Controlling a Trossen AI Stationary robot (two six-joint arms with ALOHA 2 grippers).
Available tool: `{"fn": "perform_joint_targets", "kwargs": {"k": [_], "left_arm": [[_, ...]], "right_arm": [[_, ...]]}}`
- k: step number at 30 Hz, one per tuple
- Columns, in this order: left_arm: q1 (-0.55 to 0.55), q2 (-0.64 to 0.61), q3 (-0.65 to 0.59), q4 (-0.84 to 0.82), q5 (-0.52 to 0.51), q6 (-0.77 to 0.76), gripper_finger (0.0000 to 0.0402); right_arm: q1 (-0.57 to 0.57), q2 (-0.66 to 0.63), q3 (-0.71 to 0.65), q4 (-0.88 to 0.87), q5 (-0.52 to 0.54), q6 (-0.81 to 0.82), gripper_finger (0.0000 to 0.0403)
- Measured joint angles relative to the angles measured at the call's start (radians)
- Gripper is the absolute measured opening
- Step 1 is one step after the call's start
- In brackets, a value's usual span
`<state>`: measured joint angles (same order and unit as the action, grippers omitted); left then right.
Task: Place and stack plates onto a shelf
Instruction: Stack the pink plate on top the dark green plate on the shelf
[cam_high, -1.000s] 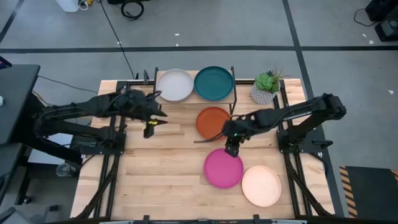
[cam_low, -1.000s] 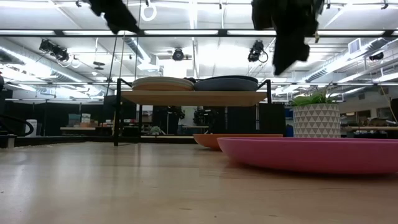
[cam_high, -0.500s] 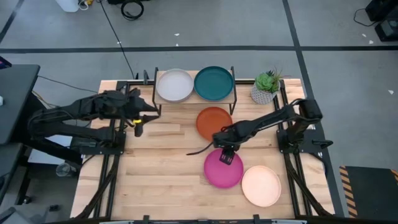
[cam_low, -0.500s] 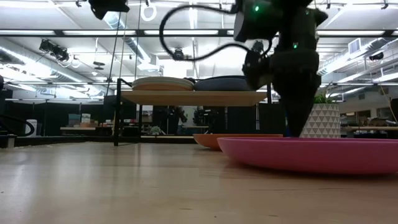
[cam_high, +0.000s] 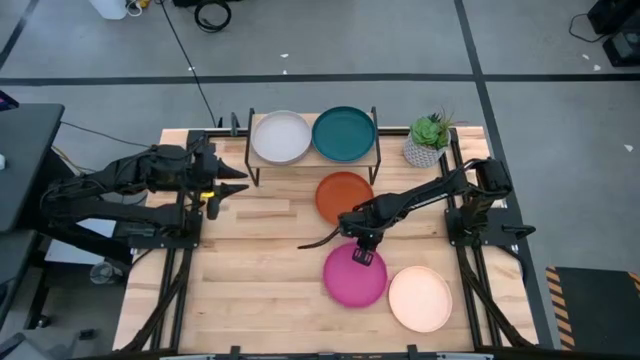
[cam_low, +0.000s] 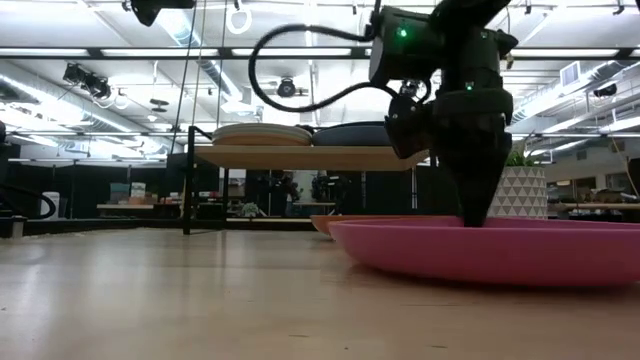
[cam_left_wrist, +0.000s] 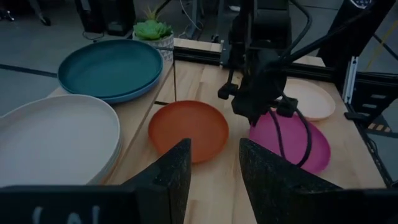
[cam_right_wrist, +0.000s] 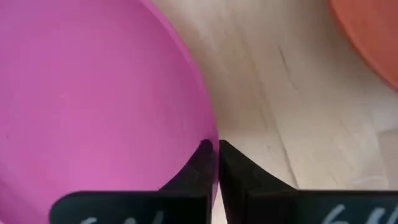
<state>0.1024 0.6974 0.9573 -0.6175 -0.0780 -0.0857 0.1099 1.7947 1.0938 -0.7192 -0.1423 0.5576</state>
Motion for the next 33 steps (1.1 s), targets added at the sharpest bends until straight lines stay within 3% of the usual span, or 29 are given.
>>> {"fn": "perform_joint_targets", "kwargs": {"k": [7, 14, 25, 33], "left_arm": [[0.0, 0.018, 0.0, 0.019, 0.0, 0.011, 0.0141], [0.0, 0.049, 0.0, 0.053, 0.019, -0.022, 0.0141], [-0.061, 0.053, 0.001, 0.179, 0.038, -0.095, 0.0141], [-0.068, 0.079, 0.001, 0.196, 0.026, -0.112, 0.0141]], "right_arm": [[-0.03, -0.009, 0.125, -0.017, -0.058, -0.073, 0.0014], [-0.189, -0.009, 0.399, -0.081, -0.101, -0.129, 0.0014], [-0.47, -0.01, 0.884, -0.452, 0.124, -0.223, 0.0014], [-0.704, -0.011, 0.973, -0.551, 0.118, -0.193, 0.0014]]}}
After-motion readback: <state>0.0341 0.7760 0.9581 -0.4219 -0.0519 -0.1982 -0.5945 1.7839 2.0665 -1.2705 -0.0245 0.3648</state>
